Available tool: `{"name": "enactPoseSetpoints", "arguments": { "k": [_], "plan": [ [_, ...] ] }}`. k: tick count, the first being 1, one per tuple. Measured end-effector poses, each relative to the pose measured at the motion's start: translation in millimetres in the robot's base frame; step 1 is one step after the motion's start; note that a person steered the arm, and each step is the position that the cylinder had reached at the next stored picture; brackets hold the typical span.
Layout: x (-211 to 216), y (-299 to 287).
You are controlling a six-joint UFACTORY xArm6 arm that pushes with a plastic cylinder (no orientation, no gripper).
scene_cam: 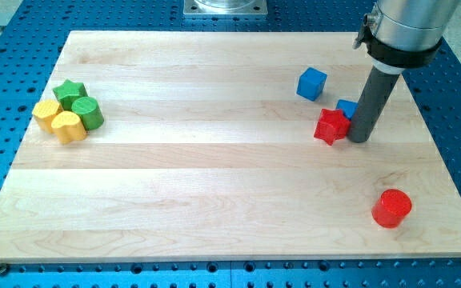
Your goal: Place the red star above the red circle
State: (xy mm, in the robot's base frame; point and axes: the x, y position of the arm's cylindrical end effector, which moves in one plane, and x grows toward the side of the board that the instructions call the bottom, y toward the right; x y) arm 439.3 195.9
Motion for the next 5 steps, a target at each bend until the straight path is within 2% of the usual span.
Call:
{"name": "enactPoseSetpoints", "arguments": {
  "k": [1, 2, 3, 4, 5],
  "plan": [
    [-32.6, 12.7],
    [-44.1, -1.4],
    [-41.0, -48.6],
    [-58.1, -72.0],
    [-93.7, -72.6]
  ]
}}
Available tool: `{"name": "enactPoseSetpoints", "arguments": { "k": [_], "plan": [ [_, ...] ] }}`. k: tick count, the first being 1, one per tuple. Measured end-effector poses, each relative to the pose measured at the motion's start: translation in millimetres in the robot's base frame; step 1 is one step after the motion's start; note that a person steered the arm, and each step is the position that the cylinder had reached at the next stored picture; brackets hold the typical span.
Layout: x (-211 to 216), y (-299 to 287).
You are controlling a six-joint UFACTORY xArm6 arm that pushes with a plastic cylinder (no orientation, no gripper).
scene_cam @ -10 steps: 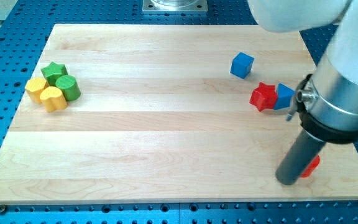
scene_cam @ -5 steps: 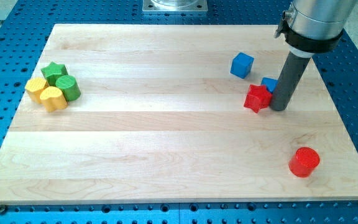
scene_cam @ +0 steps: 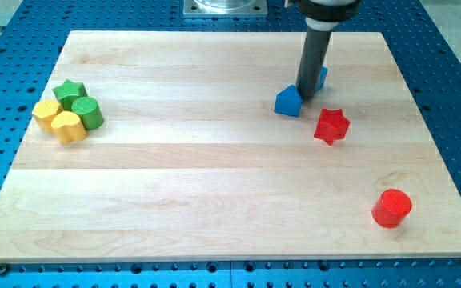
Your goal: Place the red star above the red circle
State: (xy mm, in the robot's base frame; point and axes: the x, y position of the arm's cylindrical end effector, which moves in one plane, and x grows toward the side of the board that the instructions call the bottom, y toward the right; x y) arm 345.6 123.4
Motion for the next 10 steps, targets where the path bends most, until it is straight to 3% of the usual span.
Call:
{"name": "enactPoseSetpoints", "arguments": {
  "k": [1, 2, 5, 8, 9, 10],
  "plan": [
    [8.5, -58.6],
    [51.3, -16.9],
    [40.2, 34.9],
    [141.5, 42.7],
    [145.9, 27.2],
    [161.8, 50.8]
  ]
}}
